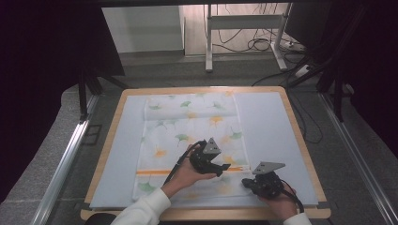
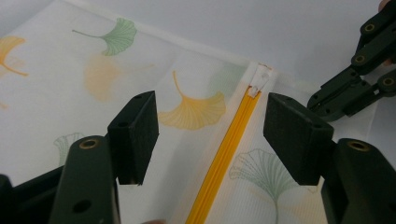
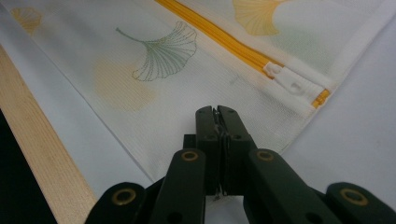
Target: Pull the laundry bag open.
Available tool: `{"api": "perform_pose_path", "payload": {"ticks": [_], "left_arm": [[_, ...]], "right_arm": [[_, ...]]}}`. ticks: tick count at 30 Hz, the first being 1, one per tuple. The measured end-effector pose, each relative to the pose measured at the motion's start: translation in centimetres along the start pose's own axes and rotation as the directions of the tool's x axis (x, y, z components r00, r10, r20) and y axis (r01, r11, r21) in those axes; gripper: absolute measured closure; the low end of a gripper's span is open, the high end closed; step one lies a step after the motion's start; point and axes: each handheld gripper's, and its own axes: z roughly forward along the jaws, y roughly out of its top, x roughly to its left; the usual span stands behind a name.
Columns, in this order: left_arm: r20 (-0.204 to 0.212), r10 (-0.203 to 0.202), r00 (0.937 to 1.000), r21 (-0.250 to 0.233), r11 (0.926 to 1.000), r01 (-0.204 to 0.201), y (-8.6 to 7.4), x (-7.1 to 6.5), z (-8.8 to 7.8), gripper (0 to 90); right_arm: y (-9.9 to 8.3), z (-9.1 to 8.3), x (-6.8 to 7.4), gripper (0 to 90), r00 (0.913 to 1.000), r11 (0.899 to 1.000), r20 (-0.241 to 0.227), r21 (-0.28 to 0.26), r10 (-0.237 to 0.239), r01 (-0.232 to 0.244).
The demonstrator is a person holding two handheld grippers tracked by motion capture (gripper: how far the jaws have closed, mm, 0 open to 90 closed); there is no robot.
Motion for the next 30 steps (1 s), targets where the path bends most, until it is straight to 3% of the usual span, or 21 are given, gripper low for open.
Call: {"api": "perform_pose_path", "payload": {"ticks": [13, 18, 30], "left_arm": [[0.018, 0.005, 0.9998, 0.025, 0.9997, -0.006, 0.6, 0.1, 2.0, 35.8], [0.03, -0.014, 0.9994, 0.013, 0.9998, 0.013, 0.9, -0.1, 3.1, 36.2], [0.075, 0.053, 0.9958, 0.061, 0.9965, -0.058, 2.8, -1.8, 5.7, 39.3]], "right_arm": [[0.0, 0.0, -0.1, 86.9, 1.0, 1.0, -0.006, 0.001, -0.003, 0.003], [0.0, 0.0, -0.1, 87.4, 1.0, 1.0, -0.009, 0.002, 0.005, -0.005], [0.0, 0.0, -0.2, 88.7, 0.9999, 1.0, -0.01, -0.002, 0.005, -0.005]]}}
